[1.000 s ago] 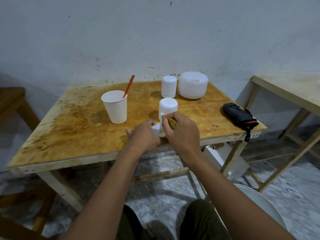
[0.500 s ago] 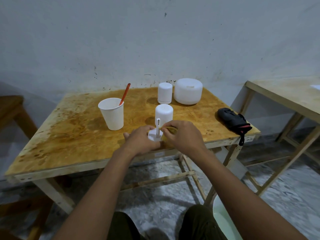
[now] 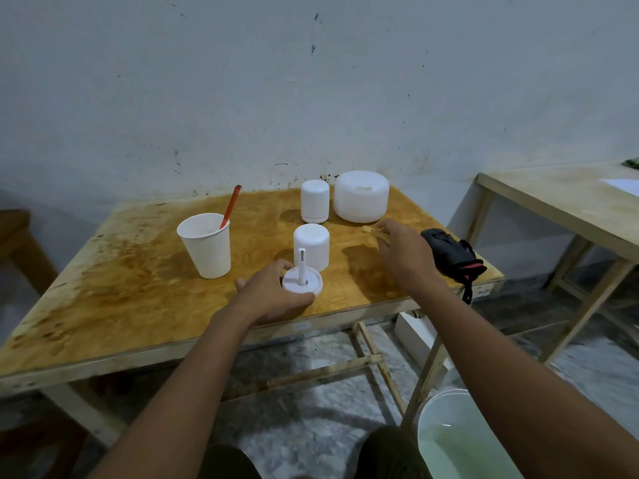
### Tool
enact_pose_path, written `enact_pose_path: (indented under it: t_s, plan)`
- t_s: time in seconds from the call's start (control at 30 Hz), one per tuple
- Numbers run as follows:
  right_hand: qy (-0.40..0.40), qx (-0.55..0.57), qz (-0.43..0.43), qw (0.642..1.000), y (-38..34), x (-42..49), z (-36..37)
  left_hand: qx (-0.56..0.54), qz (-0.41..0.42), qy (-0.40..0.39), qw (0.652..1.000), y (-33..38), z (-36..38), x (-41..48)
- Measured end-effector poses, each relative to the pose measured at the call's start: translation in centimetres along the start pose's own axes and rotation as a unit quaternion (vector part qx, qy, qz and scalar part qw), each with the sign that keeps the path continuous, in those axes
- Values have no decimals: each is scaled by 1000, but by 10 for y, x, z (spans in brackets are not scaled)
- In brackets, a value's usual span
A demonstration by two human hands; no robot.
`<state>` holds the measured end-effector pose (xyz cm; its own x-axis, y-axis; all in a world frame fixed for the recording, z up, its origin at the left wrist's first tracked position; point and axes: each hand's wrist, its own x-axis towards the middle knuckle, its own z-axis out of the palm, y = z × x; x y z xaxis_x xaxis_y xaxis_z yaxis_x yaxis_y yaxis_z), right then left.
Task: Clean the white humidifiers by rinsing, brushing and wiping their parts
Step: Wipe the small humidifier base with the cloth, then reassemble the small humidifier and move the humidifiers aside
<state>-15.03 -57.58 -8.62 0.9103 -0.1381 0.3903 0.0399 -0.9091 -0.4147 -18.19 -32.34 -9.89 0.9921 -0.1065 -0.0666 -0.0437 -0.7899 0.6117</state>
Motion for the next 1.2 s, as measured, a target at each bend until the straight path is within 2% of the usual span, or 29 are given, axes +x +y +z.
enact_pose_path:
  t_s: [0.07,0.27,0.33,0.4,0.47,0.53,0.63,0.9,0.97,1.07,1.13,1.2]
  plan:
    - [-3,-31,-3,1000,3,7,6,7,-3,3,1000,-1,-1,2]
    - [-115,-30,72,990,-6,13,12,35,-1,8,999,-2,0,5]
    - [-126,-44,74,988,-17,15,9,37,1,11,999,-3,0,6]
    - [-91,-38,46,994,-32,16,7,34,1,13,999,-4,0,6]
    - [-84,22,-6,996,-47,18,8,22,5,19,1000,-6,0,7]
    - [-150,103,-60,982,-60,22,13,12,9,20,1000,-8,-1,6]
    - [-234,157,-75,957,-70,27,21,12,16,22,1000,-9,-2,4]
    - [-277,214,-101,931,-73,24,36,14,16,21,1000,-7,-3,4]
    - [-263,209,-104,936,-72,24,42,8,21,21,1000,-7,-3,3]
    - [-187,264,-64,944,-76,21,42,0,29,19,999,-8,-3,2]
    - [-117,347,-31,930,-79,16,31,11,26,17,999,-9,-4,2]
    - [-67,412,-33,908,-81,9,17,20,21,15,999,-10,-5,3]
